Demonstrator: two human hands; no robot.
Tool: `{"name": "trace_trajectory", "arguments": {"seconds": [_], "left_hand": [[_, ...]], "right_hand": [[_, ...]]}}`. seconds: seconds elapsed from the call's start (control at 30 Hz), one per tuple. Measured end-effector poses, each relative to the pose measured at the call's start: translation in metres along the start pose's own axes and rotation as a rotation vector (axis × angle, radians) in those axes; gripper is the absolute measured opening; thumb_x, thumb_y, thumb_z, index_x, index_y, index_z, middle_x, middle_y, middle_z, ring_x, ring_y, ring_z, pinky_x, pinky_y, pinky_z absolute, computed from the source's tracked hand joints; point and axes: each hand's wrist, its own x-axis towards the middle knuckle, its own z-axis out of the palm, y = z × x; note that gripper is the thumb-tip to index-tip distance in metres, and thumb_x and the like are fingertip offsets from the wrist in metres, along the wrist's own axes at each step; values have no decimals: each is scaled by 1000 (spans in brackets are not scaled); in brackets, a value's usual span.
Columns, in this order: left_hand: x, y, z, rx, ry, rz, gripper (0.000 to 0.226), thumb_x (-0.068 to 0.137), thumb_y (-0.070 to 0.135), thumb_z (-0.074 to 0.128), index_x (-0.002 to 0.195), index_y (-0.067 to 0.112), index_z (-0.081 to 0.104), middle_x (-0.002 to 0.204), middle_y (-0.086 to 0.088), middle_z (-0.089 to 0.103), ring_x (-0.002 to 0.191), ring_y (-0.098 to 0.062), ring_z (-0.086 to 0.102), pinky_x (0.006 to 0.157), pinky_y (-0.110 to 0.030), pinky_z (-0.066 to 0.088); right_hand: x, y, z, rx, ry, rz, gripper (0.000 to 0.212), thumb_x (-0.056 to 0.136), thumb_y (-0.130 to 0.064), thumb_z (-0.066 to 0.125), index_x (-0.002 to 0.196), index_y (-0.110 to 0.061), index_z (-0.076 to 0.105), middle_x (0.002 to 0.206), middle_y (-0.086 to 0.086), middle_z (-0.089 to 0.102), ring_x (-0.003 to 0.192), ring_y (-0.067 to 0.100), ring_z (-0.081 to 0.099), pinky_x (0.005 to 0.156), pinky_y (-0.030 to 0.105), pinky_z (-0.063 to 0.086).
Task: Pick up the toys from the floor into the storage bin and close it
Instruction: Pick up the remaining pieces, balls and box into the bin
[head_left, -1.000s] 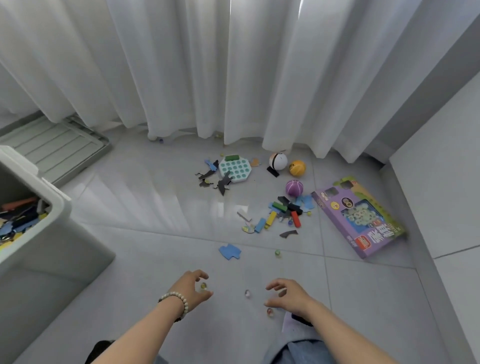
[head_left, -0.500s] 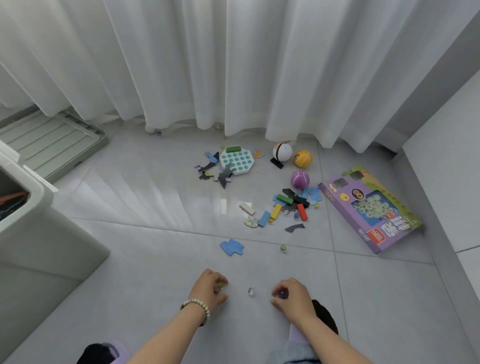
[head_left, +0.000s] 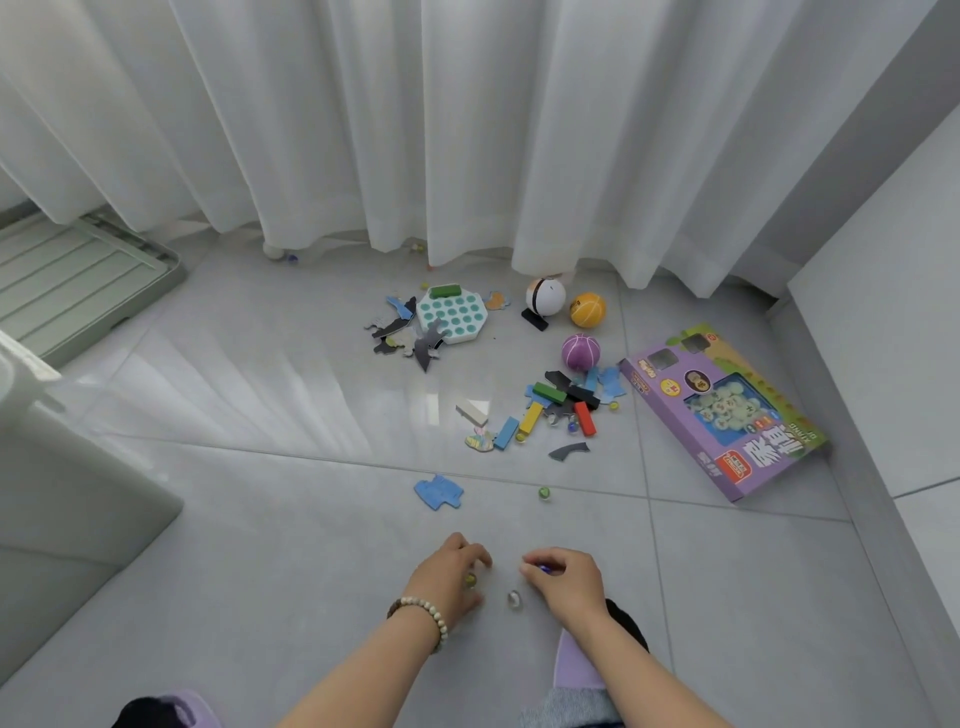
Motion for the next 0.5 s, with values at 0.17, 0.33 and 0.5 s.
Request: {"name": "trace_trajectory", "arguments": {"seconds": [0.17, 0.33, 0.5], "left_hand": [[0, -2, 4, -60, 53, 1, 19, 90, 19, 56, 108, 15, 61, 110, -2, 55, 96, -16, 58, 85, -19, 44], [-8, 0, 10, -384, 81, -84, 6, 88, 23, 61, 84, 21, 57, 83, 5, 59, 73, -8, 54, 70, -17, 47], [-9, 6, 12, -825, 66, -238, 8, 90, 14, 58, 83, 13, 59, 76, -4, 60, 63, -13, 57, 59, -19, 51]], "right_hand": [[0, -5, -5, 425, 3, 207, 9, 83, 4, 64, 89, 0, 68, 74, 6, 64, 68, 18, 60, 55, 9, 51], [-1, -16, -18, 886, 38, 342, 8, 87, 8, 56, 83, 4, 61, 77, 14, 59, 70, 21, 56, 51, 17, 55], [-1, -23, -27, 1010, 16, 390, 12, 90, 3, 51, 83, 2, 61, 75, 12, 59, 68, 19, 58, 51, 19, 56]]}}
